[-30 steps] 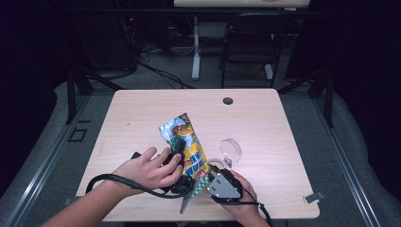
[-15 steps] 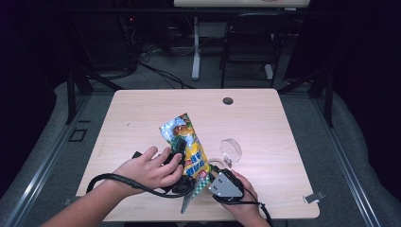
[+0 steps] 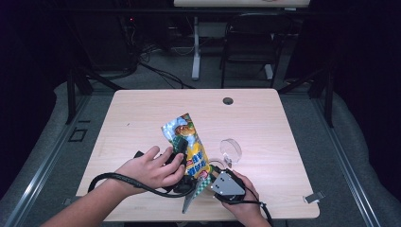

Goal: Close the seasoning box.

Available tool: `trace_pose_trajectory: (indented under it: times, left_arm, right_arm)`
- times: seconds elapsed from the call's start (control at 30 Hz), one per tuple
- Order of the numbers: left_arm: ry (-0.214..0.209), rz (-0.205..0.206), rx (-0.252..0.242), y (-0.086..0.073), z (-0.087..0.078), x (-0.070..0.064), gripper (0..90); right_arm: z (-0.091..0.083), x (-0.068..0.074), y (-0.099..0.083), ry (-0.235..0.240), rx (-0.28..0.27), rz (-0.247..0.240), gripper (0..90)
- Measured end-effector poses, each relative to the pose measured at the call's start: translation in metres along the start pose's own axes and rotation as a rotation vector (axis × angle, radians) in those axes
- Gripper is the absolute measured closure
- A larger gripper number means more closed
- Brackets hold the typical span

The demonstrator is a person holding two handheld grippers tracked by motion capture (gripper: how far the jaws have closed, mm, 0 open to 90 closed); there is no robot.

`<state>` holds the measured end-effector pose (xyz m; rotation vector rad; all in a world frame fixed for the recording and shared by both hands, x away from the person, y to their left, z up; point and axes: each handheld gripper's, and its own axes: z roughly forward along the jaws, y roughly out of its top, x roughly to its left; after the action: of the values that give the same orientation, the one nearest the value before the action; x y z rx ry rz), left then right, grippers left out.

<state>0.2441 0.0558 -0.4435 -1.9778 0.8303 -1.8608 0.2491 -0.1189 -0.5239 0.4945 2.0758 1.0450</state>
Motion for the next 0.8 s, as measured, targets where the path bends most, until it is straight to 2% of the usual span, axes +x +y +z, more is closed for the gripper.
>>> trace_pose_trajectory:
  times: [0.27,0.33,0.37,0.63,0.8]
  left_arm:
    - [0.001,0.006,-0.001,0.0014,0.0014,0.0010,84.3]
    - [0.002,0.019,0.008,0.0017,0.0013,0.0016,84.4]
    - [0.000,0.006,-0.001,0.0018,0.0022,0.0011,84.3]
    - [0.006,0.017,0.003,0.0032,0.0027,0.0032,84.3]
    - [0.006,0.020,0.002,0.0038,0.0023,0.0036,84.3]
  right_arm:
    - [-0.0002,-0.0015,0.0001,0.006,0.008,0.015,74.5]
    - [-0.0005,-0.0020,0.0002,0.009,0.014,0.021,74.5]
    - [-0.0005,-0.0023,0.0003,0.012,0.015,0.021,74.5]
    - [-0.0006,-0.0041,-0.0001,0.027,0.017,0.044,74.5]
    - [0.0000,-0.0031,-0.0005,0.025,0.013,0.040,74.5]
